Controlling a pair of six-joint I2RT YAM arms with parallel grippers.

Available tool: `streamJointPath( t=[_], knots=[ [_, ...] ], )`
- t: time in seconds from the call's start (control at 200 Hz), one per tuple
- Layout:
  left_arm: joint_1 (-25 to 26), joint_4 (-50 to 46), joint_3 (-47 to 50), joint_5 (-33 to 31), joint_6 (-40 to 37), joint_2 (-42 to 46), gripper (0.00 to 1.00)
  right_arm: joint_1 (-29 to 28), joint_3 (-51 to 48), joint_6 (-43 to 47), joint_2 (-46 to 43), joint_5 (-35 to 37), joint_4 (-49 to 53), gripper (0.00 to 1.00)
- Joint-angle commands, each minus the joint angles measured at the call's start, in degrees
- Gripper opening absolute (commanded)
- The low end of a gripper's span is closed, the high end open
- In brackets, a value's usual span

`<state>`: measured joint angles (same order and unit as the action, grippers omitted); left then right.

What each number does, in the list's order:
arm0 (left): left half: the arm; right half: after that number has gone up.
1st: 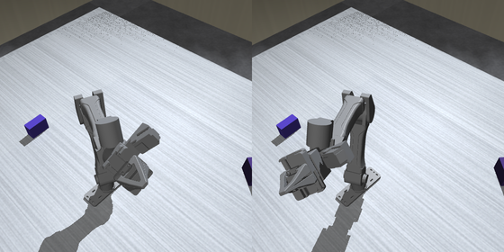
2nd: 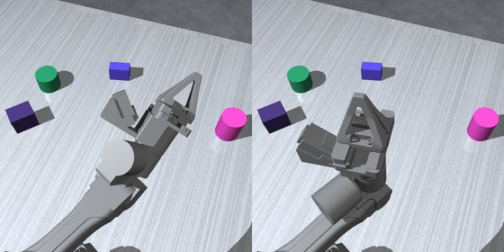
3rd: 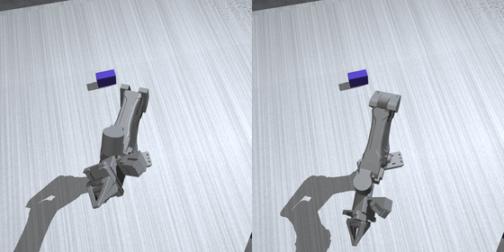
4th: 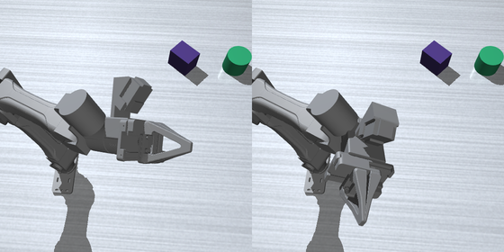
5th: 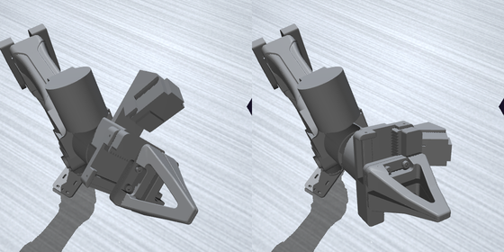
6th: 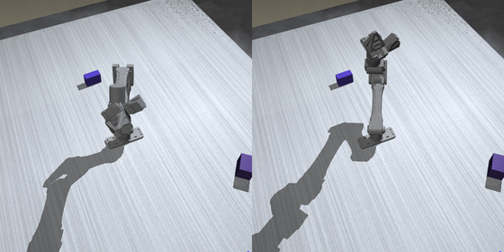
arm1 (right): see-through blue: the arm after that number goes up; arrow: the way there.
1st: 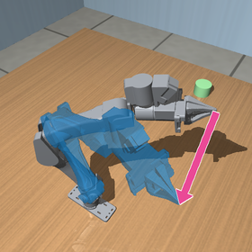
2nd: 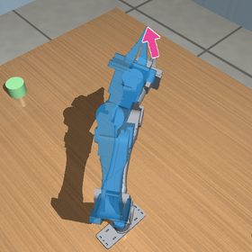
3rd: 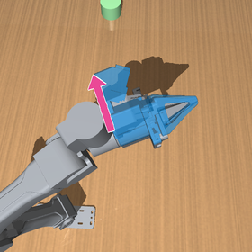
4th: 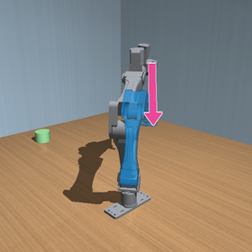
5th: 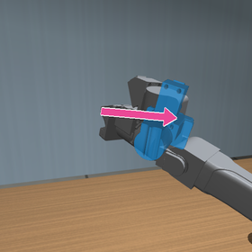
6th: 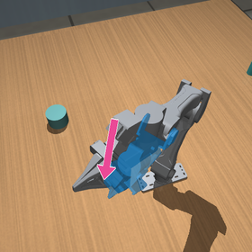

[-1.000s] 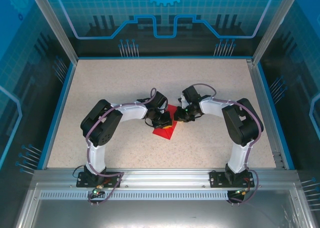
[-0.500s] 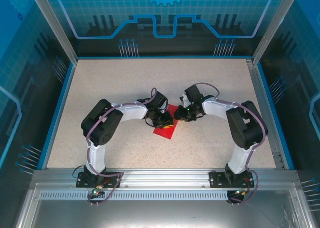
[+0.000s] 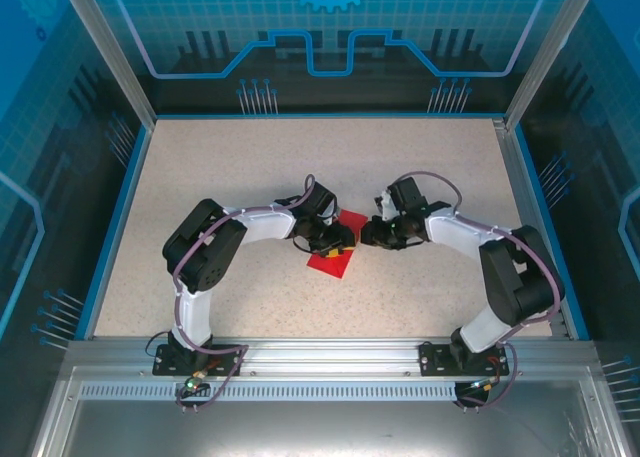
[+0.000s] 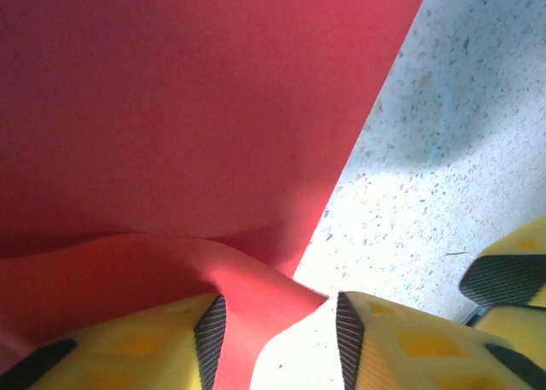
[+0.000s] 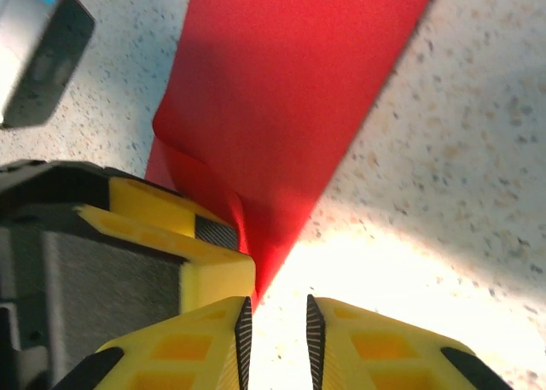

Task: Fold a paper plane with a square sheet of paper (pick it up from the middle)
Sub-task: Fold the triangle a second time at the center of the table.

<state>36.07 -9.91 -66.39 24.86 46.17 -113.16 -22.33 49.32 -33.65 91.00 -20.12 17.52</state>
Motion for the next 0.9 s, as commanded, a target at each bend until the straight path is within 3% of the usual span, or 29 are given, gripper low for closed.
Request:
streamJointPath(
  t=[0.0, 0.32, 0.545, 0.895],
  knots=[
    [0.3, -2.2, 2.1, -3.6, -0.8, -1.9, 0.48, 1.3, -2.4, -1.1, -2.3, -2.0, -0.4, 0.26],
    [0.3, 0.5, 3.8, -4.0, 1.0, 0.1, 0.48, 1.0, -9.2, -7.9, -4.2, -10.5, -10.1, 0.18],
    [0.2, 1.2, 4.7, -3.8, 1.8, 1.2, 0.33, -0.3, -12.2, -14.2, -1.6, -13.4, -19.4, 0.13],
    [0.2, 1.6, 5.7, -3.3, 1.5, 1.6, 0.12, -2.6, -11.6, -17.5, 2.2, -13.4, -23.8, 0.1]
  ],
)
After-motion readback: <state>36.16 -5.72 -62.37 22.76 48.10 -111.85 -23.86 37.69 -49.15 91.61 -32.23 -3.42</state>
